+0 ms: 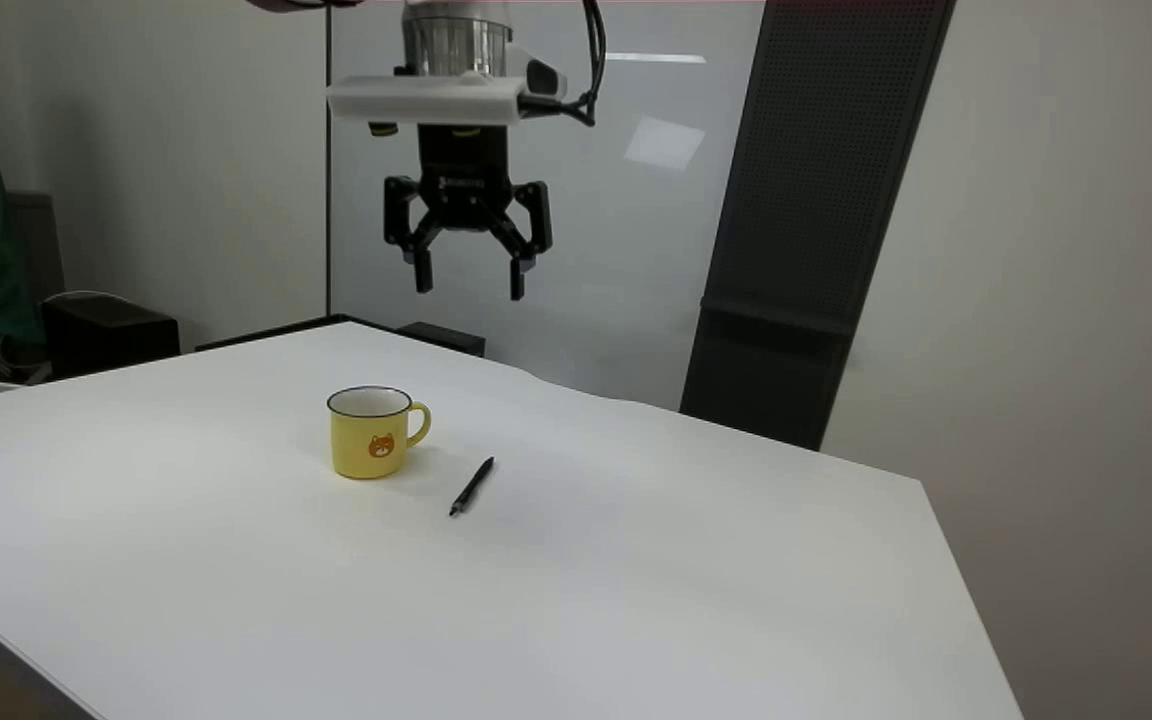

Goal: Put the pen in the mug

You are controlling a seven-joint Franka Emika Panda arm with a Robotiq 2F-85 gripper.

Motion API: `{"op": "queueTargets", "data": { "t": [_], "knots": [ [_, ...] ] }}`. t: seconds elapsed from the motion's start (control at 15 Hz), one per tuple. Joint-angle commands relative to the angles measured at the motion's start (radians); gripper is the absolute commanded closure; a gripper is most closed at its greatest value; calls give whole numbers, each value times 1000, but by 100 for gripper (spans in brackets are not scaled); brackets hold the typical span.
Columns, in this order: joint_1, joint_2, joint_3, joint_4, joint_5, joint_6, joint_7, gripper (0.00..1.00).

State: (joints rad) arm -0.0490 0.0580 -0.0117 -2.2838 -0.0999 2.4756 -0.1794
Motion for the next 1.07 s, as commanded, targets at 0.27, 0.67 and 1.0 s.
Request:
{"op": "queueTargets", "data": {
  "t": [0.27, 0.67, 1.0],
  "knots": [
    [0, 84, -38, 23, -180, 75, 135, 0],
    [-1, 294, -62, 112, -159, 185, 109, 0],
    [-42, 478, 23, 262, 5, 193, -9, 0]
  ]
}}
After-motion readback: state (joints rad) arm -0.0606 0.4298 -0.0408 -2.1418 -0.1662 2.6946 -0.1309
